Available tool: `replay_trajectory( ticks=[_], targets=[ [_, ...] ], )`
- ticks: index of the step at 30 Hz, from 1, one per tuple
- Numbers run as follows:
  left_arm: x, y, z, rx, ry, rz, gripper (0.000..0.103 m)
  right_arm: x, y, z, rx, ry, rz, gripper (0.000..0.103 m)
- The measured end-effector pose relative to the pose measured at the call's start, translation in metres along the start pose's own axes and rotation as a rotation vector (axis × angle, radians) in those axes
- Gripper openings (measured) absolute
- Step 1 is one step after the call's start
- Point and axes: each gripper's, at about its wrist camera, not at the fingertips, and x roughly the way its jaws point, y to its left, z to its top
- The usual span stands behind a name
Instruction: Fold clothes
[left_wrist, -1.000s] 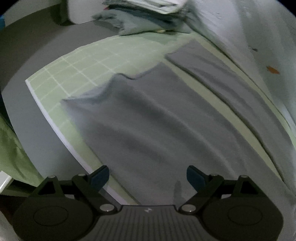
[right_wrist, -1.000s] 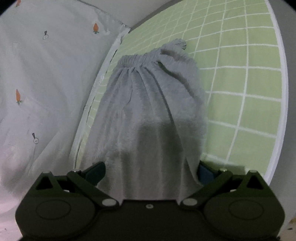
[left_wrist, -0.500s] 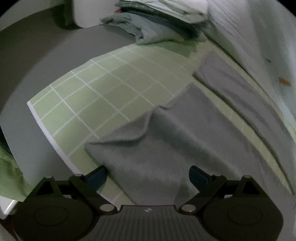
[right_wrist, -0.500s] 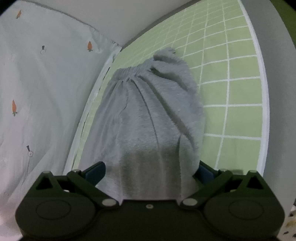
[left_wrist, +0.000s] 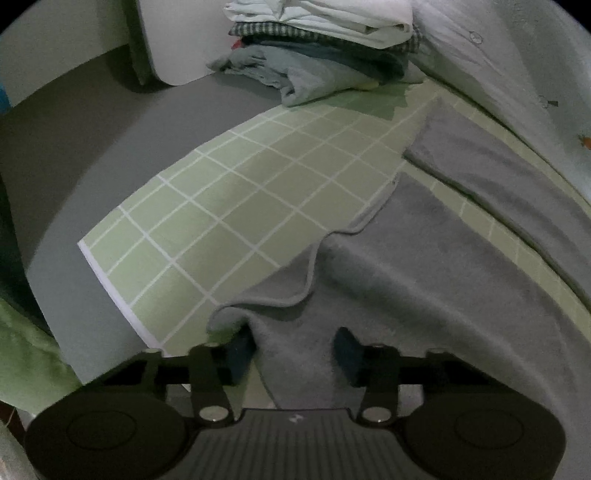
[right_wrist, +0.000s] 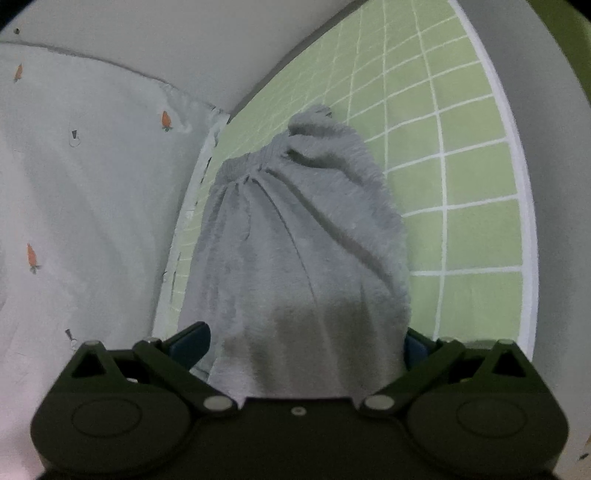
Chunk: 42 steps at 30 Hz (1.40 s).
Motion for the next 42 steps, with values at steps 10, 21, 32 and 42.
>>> replay_trajectory(
  ticks=[10,21,32,42],
  targets=[
    [-0.015,0.014,0.013,-0.179,-0.007,-0.030,0.001,0.013,-0.007,0.024,0.000,0.093,-0.061,0.012],
    [-0.089,0.013,0.041,-0.372,-0.169,-0.130,0.001,-0.014,0.043,0.062,-0.143,0.087,0.194,0.001],
    [-0.163,0.003,0.063,-0.490,-0.359,-0.205,0.001,-0.021,0.089,0.105,-0.096,0.048,0.410,0.001],
    [-0.152,-0.023,0.074,-0.508,-0.375,-0.188,0.001,0.012,0.109,0.108,-0.137,0.086,0.409,0.001]
  ],
)
